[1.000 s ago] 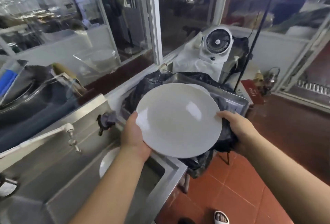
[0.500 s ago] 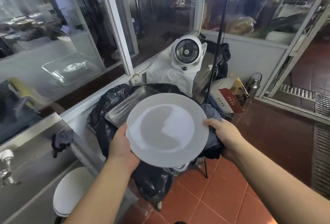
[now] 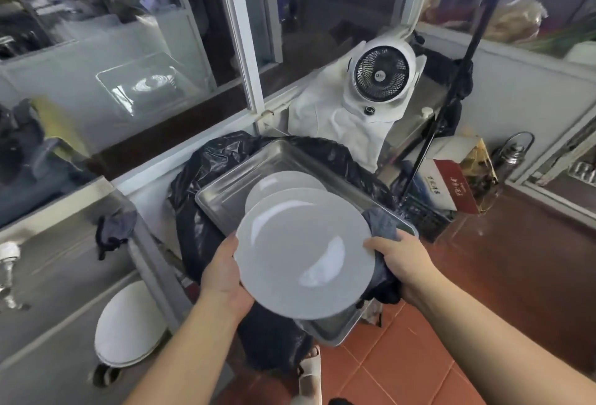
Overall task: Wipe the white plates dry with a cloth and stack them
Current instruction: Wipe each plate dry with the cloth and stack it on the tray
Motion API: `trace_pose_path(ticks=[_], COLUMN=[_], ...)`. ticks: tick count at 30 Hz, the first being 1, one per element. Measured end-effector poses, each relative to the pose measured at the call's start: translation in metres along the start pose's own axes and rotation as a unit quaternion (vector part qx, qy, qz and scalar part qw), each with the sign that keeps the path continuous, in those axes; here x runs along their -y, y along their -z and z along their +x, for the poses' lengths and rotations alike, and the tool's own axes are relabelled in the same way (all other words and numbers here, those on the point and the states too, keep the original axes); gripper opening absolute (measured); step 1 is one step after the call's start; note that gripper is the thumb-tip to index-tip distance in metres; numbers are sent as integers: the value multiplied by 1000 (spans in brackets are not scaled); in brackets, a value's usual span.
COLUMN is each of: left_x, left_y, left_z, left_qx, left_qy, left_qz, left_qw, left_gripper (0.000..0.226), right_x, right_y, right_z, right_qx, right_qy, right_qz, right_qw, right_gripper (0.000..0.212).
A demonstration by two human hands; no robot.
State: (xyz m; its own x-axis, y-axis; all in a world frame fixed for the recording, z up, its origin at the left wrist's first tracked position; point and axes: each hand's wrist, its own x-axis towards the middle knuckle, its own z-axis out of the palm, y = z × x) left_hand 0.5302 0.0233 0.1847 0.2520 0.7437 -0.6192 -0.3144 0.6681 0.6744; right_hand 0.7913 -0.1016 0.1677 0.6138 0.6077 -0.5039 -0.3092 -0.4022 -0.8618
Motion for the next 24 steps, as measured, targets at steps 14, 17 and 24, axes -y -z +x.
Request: trace_pose_path(ticks=[14,17,24], left_x=[-37,-42,-49], left_y=[1,4,-6], left_z=[174,202,244], left_qx=[-81,-104,-109], left_qy=[28,25,14], left_qz=[241,285,395], left_qw=[967,952,912], left_gripper=[35,37,38], right_x=[11,11,17], right_y=[-73,-83,-95], right_z=[142,166,212], right_qx=[-64,-57,-56], right_qy=[-23,-25,-29], right_qz=[-173,-190,-244], right_qw=[983,980,968], right_gripper=[20,16,22])
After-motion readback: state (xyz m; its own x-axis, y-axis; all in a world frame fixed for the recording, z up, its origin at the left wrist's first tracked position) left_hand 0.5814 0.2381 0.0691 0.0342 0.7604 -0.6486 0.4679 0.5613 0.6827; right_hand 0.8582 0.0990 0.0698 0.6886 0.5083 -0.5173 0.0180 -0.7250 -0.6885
